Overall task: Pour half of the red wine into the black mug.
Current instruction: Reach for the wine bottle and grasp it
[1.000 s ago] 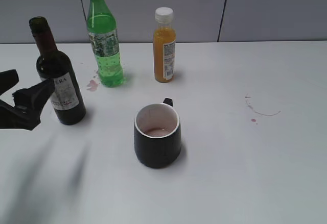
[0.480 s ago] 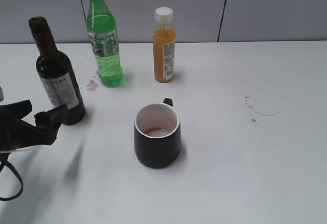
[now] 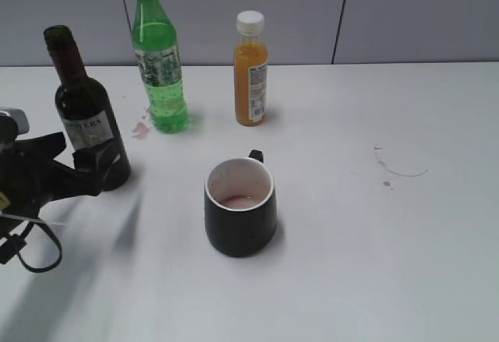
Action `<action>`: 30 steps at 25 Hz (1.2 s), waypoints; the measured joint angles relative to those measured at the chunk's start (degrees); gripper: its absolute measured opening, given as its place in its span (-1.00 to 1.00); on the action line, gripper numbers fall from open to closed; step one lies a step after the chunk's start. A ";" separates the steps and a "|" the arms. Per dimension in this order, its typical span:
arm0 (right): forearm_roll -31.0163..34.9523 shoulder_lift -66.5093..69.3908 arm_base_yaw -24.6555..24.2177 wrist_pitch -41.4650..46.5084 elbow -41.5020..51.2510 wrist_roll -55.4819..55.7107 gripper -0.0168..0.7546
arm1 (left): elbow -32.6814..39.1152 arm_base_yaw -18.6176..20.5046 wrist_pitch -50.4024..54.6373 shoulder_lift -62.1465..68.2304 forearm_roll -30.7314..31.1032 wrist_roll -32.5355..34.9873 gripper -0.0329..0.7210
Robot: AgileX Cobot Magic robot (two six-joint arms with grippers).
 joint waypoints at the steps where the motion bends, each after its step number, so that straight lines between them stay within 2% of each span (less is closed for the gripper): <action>1: 0.00 0.00 0.00 0.00 0.00 0.00 0.56 | -0.75 0.00 -0.05 0.58 0.00 0.00 0.93; 9: 0.00 0.00 0.00 0.00 0.00 0.00 0.56 | -6.32 2.18 -0.05 5.69 0.30 0.00 0.93; 16: 0.00 0.00 0.00 0.00 0.00 0.00 0.56 | -11.06 2.38 -0.05 9.37 3.13 0.00 0.93; 30: 0.00 0.00 0.00 -0.04 0.00 0.00 0.56 | -14.91 3.35 -0.05 12.74 3.31 -0.05 0.91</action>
